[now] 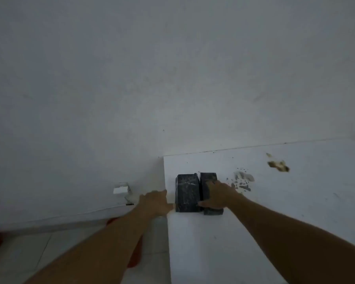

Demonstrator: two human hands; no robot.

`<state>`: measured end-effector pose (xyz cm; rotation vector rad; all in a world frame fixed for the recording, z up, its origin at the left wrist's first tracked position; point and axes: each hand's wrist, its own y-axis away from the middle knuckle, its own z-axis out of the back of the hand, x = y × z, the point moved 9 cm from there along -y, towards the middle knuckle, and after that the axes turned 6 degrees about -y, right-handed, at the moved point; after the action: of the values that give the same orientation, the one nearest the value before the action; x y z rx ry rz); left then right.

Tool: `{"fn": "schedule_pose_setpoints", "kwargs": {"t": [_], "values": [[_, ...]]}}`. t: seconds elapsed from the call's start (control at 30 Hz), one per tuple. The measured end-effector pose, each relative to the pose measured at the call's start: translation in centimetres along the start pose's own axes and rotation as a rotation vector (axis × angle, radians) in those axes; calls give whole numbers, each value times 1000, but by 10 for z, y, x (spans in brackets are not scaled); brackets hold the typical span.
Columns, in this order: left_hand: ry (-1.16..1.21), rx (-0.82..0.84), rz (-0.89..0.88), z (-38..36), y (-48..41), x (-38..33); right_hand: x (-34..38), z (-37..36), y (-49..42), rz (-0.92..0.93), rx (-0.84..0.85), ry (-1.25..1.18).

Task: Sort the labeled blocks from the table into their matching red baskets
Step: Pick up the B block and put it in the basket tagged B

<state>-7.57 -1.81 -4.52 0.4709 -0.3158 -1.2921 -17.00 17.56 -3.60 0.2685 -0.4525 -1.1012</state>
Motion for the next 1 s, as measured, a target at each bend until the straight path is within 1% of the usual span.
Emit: {"fn": "schedule_pose_setpoints", "kwargs": {"t": [0.13,0.23,0.37,0.47,0.53,0.6,0.73,0.87,0.93,1.0], "values": [[100,13,29,-23,-27,-21,2,-24,-33,56,1,-56],[194,5,59,-39,-45,-28,0,-38,-56,87,-33,-85],[318,-23,85,-50,-54,-34,-11,-55,-71,90,-61,-90],[377,-57,92,-53,-60,-43,-21,-69,-76,57,-77,-90],[364,-86,93,-55,-63,-51,-30,-84,-75,7,-42,-92],[340,-94,90,-61,-65,-60,-35,-97,-74,-9,-43,-110],[209,-145,64,-67,-66,-72,-35,-104,-71,32,-138,-148],[125,-194,62,-67,-66,-76,-35,-103,-69,50,-185,-152],[70,-252,44,-58,-68,-79,-36,-101,-69,50,-200,-172],[20,-327,-16,-44,-70,-89,-36,-98,-68,53,-215,-200]]}}
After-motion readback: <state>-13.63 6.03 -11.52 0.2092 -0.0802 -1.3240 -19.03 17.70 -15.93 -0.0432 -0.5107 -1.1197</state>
